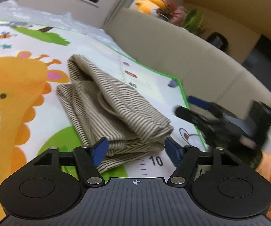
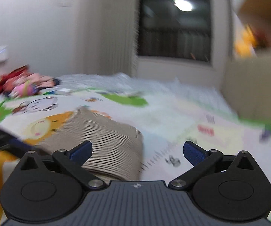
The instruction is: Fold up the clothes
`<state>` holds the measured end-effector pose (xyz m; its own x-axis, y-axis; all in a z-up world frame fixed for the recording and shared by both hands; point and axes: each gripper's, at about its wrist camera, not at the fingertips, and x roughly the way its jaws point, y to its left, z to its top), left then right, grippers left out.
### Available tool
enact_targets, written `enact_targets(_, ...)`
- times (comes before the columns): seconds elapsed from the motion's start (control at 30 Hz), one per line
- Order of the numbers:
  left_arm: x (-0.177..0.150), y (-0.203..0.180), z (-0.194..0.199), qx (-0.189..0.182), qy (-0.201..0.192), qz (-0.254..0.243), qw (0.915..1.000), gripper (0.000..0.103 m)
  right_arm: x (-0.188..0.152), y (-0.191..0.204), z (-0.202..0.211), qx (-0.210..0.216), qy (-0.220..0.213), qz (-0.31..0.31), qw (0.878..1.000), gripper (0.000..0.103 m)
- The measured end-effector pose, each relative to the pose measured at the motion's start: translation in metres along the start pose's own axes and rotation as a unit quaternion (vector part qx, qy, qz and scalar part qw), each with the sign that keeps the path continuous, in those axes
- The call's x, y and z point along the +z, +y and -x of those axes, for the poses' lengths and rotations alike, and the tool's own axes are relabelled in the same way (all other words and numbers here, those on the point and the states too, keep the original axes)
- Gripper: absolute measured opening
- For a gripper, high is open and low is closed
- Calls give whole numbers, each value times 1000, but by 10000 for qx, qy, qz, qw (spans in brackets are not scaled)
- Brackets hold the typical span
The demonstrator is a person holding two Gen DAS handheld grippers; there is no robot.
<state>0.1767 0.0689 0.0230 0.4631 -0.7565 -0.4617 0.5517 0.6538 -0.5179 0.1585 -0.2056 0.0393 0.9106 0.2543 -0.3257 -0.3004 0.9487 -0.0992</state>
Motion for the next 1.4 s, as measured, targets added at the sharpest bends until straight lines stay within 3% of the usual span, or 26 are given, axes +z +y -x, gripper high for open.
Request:
enact_targets(0.17,2,8,18,25,-317,202,9993,65,-2,51,8,623,64,1101,9919,100)
enact_targets(0.23,5,13,18,303,-301,216,9989,65,-10,68,1,723,162,1497,9860,98)
enact_targets(0.3,4,16,7,671,-128,183,9975,63,-19,77,-16,723,341,1600,9839,86)
enact_targets(0.37,2,20,-6,878,52,149,9960,57,-16,68,-32,777,540,1058,9899,46)
enact_targets(0.43,-1,22,-16,885,190,150,9958,57,-5,52,-40,979,614,267,9929,37)
enact_targets(0.57,-2,19,-33,642,313,79,9974,54,27,28,-44,1420,458,-1067,9830,17)
enact_targets(0.67,-5,14,-43,696,336,-86,9970,55,36,24,-50,1868,554,-1644,9670,17)
enact_targets(0.8,-7,16,-45,732,350,-102,9966,55,13,31,-77,1992,1059,-1801,9574,17)
enact_targets(1.17,-14,17,-33,839,323,-86,9959,58,-4,33,-85,2018,1118,-2013,9520,17)
enact_targets(1.33,-4,32,1,1100,-49,153,9938,63,-7,38,-82,1925,1028,-1724,9606,17)
enact_targets(1.4,7,34,19,1112,-377,248,9928,61,-7,51,-80,1726,932,-1187,9734,17)
